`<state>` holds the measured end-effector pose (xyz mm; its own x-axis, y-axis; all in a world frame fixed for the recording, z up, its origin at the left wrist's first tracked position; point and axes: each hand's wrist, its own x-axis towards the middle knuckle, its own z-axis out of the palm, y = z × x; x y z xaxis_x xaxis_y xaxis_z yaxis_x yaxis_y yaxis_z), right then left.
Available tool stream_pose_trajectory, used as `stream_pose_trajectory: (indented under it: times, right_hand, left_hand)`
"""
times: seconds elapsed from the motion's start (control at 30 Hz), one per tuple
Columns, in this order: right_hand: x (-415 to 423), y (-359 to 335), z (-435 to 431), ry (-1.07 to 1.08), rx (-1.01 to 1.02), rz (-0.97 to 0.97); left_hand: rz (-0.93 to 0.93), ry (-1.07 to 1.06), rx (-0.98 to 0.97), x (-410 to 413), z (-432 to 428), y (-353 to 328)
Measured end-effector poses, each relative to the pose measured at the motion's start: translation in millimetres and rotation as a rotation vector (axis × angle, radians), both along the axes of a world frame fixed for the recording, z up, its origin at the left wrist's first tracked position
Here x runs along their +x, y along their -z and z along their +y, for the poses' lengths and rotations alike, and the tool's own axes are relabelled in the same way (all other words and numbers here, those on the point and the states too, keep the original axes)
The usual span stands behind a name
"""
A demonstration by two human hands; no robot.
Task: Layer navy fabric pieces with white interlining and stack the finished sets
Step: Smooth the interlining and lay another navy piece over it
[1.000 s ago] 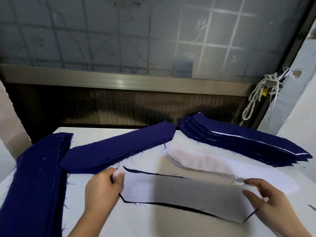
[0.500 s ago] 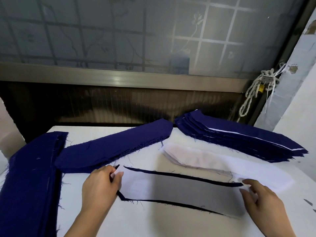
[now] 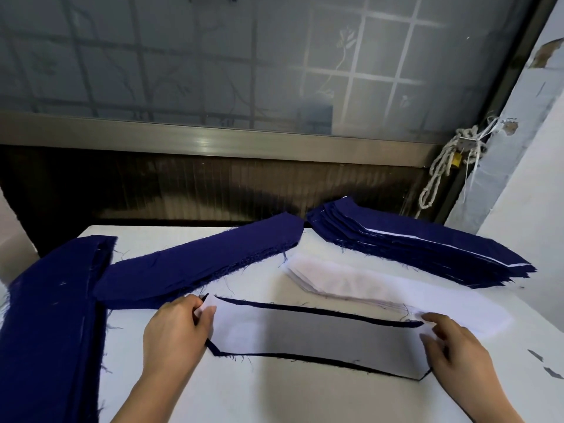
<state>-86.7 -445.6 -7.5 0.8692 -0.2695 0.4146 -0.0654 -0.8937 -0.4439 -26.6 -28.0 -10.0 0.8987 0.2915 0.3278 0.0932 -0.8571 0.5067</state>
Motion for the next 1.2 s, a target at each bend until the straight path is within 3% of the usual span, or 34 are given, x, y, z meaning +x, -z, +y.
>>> stream_pose_trajectory:
  times: [0.17,0.73,0.9,1.0,1.2]
  right_hand:
    - [0,-2,0,0.057,0.057,-0.005]
    - [5,1,2,0.128,-0.085,-0.006]
    - [11,3,3,0.173,-0.178,-0.012]
    - [21,2,15,0.128,-0.270,-0.032]
    - [82,-11,70,-0.120,-0.223,-0.064]
  left_hand:
    - [0.003,0.004,0.013,-2,0,-1]
    - [-0.065,-0.055,-0.089,-8,-2,-7]
    - [-0.098,0.000,0.029,-12,-6,-10]
    - [-0.076,0.080,0.114,-10,-10,-10]
    - [-0.062,0.094,0.157,-9,-10,-8]
